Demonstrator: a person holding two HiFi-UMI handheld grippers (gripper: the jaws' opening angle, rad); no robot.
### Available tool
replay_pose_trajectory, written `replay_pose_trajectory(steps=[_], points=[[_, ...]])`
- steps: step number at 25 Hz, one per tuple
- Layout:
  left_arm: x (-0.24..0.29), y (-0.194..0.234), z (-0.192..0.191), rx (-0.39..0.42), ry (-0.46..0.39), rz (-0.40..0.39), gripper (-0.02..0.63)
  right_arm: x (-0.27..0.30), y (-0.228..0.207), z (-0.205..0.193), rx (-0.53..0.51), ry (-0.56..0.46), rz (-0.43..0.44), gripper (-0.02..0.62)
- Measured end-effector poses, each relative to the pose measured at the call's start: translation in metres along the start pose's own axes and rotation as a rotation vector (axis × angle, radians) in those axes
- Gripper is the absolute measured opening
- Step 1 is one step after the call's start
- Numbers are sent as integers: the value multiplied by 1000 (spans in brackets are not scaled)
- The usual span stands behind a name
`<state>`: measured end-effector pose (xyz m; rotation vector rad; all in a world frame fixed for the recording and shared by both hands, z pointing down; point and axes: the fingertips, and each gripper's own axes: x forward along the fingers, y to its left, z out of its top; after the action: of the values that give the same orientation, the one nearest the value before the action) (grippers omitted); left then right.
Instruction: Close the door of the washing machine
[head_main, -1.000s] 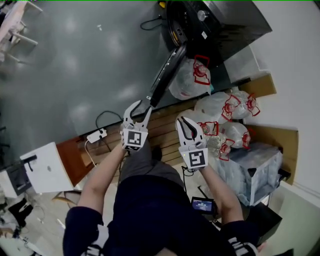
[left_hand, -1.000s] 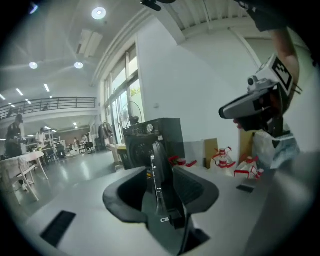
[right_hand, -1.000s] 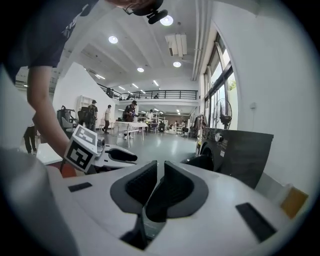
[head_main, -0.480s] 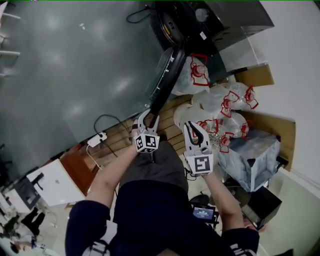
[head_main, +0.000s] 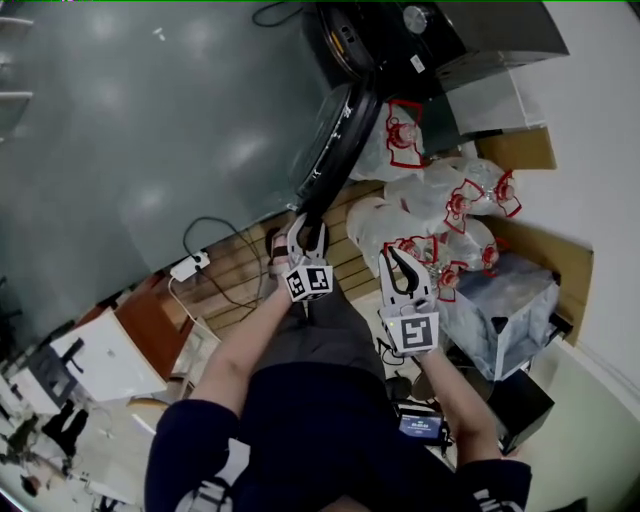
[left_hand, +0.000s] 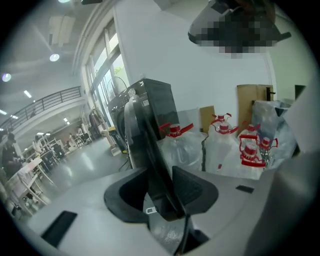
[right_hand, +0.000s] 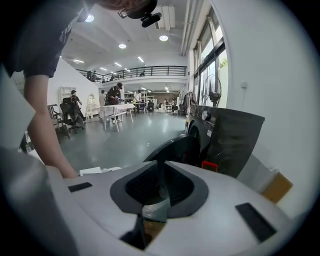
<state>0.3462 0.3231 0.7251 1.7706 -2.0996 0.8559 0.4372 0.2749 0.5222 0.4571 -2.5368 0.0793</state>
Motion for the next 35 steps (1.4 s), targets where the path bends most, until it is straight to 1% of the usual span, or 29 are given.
replay_pose_trajectory(steps=[3,9,15,18,21,26,31,35], points=[[8,-3,2,14,10,33,144,5,-2,-6,-3,12,22,63],[9,-2,-1,-22,9,99,126,7,-4,-12,-7,4,28,63],[9,1,-2,-44,6,110,120,20,2,-19,44,-10,36,61],[11,6,-4,-66,16,121,115,24,3,-20,52,-16,50,61],[13,18,-9,-77,23,121,112,29,4,-16,68,-26,66,61],[14,47,-17,-75,28,91,111,32,5,-6,58,-42,121,60],[18,81,-28,-100,45,90,110,46,5,13,23,-59,203,60],[23,109,-35,-114,58,94,114,59,5,33,19,-94,256,60]])
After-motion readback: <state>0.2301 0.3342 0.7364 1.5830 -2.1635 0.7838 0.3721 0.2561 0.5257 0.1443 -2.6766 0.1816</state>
